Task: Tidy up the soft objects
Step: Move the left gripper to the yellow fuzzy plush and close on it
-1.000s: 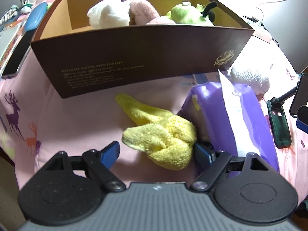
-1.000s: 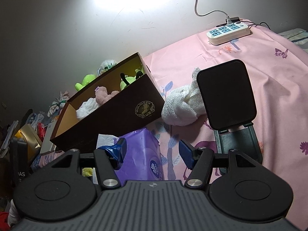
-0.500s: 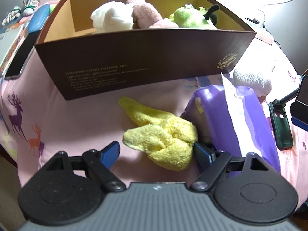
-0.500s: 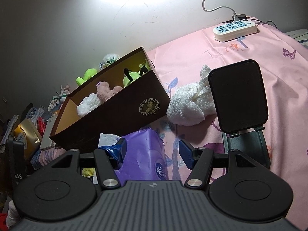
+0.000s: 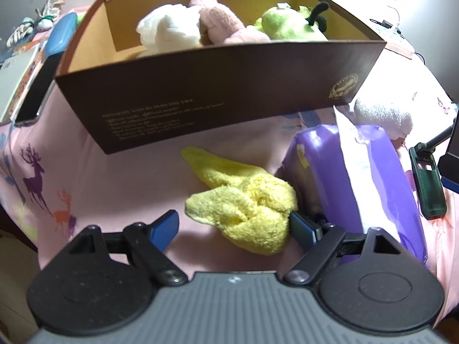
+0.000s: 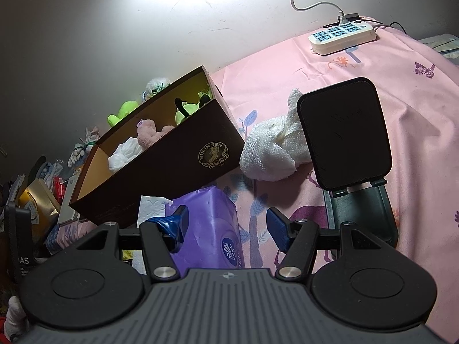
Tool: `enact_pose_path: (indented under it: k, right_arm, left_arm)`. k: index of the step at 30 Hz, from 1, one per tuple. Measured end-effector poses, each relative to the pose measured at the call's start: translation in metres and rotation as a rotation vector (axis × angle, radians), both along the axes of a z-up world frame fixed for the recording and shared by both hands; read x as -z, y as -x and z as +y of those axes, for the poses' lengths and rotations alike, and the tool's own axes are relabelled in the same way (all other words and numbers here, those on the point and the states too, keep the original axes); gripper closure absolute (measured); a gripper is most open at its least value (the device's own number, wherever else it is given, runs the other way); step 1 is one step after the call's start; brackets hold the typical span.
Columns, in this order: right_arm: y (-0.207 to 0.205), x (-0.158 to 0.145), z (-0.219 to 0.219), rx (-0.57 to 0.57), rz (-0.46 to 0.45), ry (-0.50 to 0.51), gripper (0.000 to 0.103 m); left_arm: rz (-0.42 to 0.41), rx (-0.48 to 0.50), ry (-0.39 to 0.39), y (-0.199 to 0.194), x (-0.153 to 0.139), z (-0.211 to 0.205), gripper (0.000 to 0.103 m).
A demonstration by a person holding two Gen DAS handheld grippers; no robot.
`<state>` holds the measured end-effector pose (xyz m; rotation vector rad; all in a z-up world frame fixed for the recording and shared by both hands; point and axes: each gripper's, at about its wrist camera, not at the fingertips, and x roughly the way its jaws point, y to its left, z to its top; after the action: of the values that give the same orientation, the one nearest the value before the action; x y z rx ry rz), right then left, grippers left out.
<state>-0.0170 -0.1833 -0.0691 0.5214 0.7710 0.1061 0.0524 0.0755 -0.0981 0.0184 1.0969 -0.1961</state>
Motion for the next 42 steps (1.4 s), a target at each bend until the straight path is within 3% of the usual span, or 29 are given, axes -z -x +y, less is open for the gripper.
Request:
enact_pose_path:
  k: [16,29,35,38,42]
  right_arm:
    - [0.003,-0.002,0.004,-0.018,-0.015,-0.004,0.057]
    - [0.009,-0.002,0.007,-0.009,-0.017,-0.003,0.057]
    - [0.015,-0.003,0.004,0.008,-0.019,0.001,0.057]
    - [0.018,-0.002,0.001,0.022,-0.013,0.001,0.057]
    - [0.021,0.000,-0.001,0.039,-0.007,-0.003,0.057]
  left_arm:
    - [-0.038,-0.054,-0.065,0.006,-0.013,0.031,0.018]
    - [-0.052,0.038,-0.091,0.007,-0.005,0.003,0.016]
    - [-0.009,0.039,-0.058,0.001,0.006,-0.002,0.016]
    - [-0.008,0.047,-0.060,0.002,0.009,-0.005,0.017]
    - [0.036,0.047,-0.008,0.000,0.013,-0.004,0.033]
